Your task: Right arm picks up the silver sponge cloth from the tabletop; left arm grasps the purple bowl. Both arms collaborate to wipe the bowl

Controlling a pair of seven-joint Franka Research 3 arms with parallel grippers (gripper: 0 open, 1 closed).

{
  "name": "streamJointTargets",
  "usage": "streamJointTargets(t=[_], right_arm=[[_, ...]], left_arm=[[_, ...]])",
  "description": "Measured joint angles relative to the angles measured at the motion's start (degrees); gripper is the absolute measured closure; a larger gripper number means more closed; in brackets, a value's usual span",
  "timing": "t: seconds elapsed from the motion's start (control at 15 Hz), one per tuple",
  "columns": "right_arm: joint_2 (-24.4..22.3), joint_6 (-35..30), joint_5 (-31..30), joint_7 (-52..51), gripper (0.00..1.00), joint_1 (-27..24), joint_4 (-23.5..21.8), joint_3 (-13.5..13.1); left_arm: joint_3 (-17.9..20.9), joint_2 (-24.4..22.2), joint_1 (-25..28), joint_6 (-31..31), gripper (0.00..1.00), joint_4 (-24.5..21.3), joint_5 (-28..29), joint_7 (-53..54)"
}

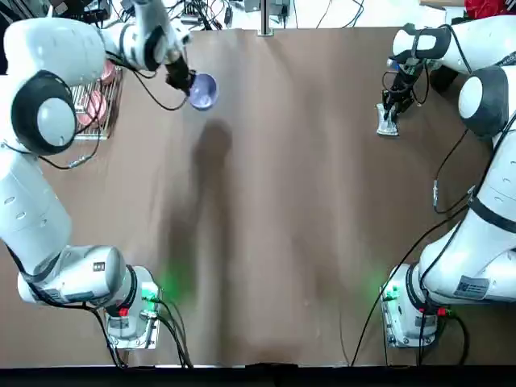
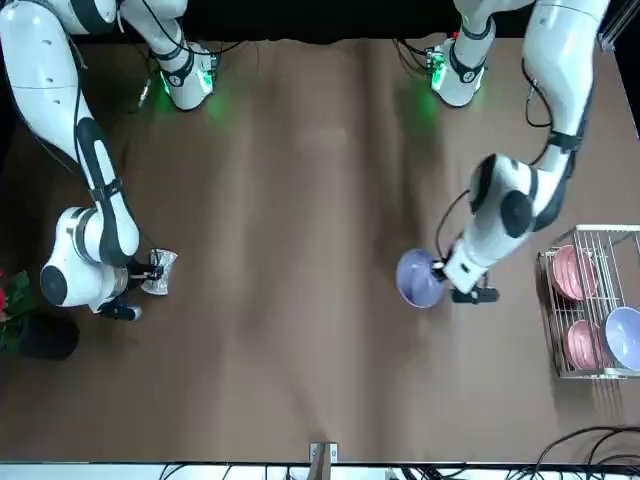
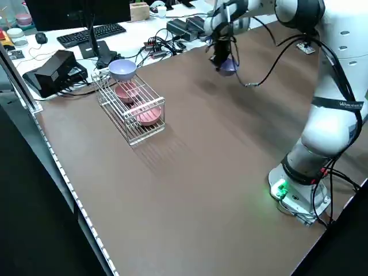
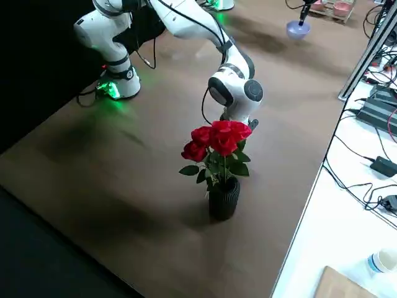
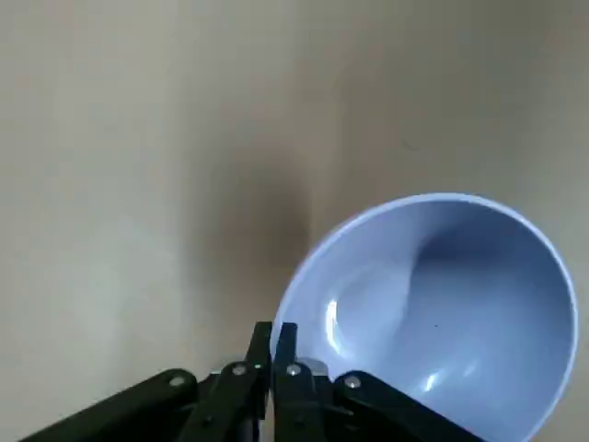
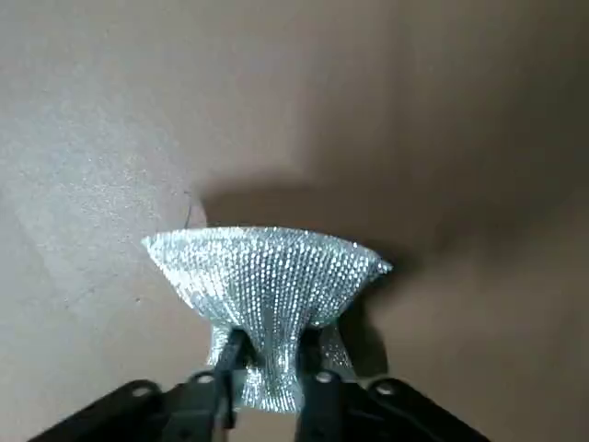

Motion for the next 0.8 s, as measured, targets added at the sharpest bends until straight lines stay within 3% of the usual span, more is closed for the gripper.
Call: streamJointTargets(t=[0.07, 0.2, 0.4, 0.6, 0.8], right_arm=[[0.01, 0.00, 0.00, 0.00, 0.75, 0.00, 0.00, 0.00], [0.04, -0.01, 0.00, 0.06, 0.90, 0.00, 0.00, 0.00], [0.04, -0.14, 0.00, 0.91, 0.98, 0.00, 0.00, 0.00], [0.04, -1.94, 0.00, 1.48, 0.98, 0.01, 0.41, 0.04], [-0.14, -8.67, 0.00, 1.57, 0.98, 0.23, 3.41, 0.18]], left_arm=[[-0.02, 0.69, -2.95, -0.01, 0.95, 0.54, 0.00, -3.49], [0.01, 2.83, -8.41, -0.04, 0.95, 2.81, 0.01, -9.26], [0.17, 7.54, -14.43, -0.68, 0.95, 8.52, 0.01, -15.57], [0.25, 12.05, -18.99, -0.87, 0.95, 13.39, 0.01, -18.69], [0.98, 16.22, -23.50, -0.87, 0.95, 18.58, 0.01, -23.19]])
